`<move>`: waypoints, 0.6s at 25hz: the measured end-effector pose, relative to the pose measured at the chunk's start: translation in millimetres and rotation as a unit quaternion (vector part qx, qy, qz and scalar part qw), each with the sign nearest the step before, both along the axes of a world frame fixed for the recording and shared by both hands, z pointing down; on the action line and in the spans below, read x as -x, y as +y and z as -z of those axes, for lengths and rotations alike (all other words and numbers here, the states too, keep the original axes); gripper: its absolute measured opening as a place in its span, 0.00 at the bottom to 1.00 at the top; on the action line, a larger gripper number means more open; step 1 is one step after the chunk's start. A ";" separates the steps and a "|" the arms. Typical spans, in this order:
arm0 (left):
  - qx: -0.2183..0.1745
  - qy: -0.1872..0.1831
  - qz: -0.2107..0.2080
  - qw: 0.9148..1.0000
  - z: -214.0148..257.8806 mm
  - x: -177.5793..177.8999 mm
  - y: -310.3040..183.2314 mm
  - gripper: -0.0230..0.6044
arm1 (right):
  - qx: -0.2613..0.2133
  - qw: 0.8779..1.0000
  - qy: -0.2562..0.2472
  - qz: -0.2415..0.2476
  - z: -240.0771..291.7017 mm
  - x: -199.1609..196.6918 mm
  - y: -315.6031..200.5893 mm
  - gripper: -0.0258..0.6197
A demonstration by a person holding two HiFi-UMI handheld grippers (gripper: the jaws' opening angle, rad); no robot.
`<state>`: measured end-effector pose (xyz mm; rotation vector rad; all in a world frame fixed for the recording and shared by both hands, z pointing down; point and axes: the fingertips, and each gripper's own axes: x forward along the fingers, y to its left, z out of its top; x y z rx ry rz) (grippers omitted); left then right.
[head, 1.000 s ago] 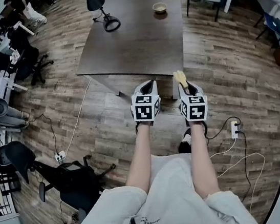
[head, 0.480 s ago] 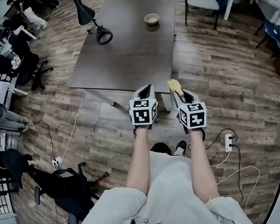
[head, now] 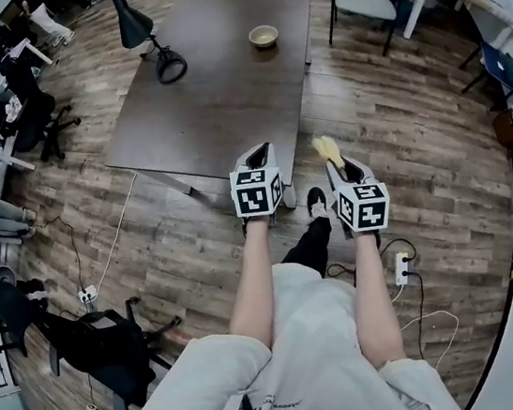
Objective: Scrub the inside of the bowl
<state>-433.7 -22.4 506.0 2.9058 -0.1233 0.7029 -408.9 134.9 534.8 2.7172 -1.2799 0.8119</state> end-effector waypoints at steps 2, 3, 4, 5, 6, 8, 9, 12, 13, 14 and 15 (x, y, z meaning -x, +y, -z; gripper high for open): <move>0.007 0.003 -0.001 1.000 -5.9 -29.4 4.8 0.04 | 0.006 1.000 0.004 -0.005 -3.7 -29.2 10.9 0.23; 0.010 0.001 -0.001 1.000 -9.3 -44.8 5.5 0.04 | 0.010 1.000 0.004 -0.005 -6.2 -44.5 14.2 0.23; 0.011 -0.003 0.000 1.000 -12.5 -59.5 3.7 0.04 | 0.014 1.000 0.003 -0.003 -8.9 -59.4 14.7 0.23; 0.011 -0.010 0.003 1.000 -15.3 -73.5 0.2 0.04 | 0.018 1.000 0.001 0.001 -11.3 -73.6 13.8 0.23; 0.011 -0.016 0.008 1.000 -17.4 -86.9 -4.0 0.04 | 0.023 1.000 -0.002 0.007 -13.4 -87.4 12.4 0.23; 0.013 -0.019 0.020 1.000 -19.0 -113.9 -13.5 0.04 | 0.032 0.999 -0.005 0.020 -16.3 -115.0 8.4 0.23; 0.018 -0.016 0.026 0.999 -18.5 -128.2 -19.1 0.04 | 0.036 0.999 -0.006 0.026 -17.4 -129.3 5.0 0.23; 0.033 -0.017 0.043 0.998 -19.6 -169.8 -33.5 0.04 | 0.044 0.998 -0.015 0.042 -21.1 -173.7 -8.3 0.23; 0.034 -0.024 0.044 0.998 -22.0 -182.0 -37.2 0.04 | 0.045 0.998 -0.021 0.046 -22.7 -188.2 -14.0 0.23; 0.033 -0.033 0.045 0.998 -24.4 -193.8 -41.4 0.04 | 0.043 0.997 -0.027 0.050 -23.9 -202.6 -21.4 0.23; 0.031 -0.039 0.045 0.998 -26.2 -205.1 -46.8 0.04 | 0.038 0.997 -0.034 0.054 -24.6 -216.8 -30.6 0.23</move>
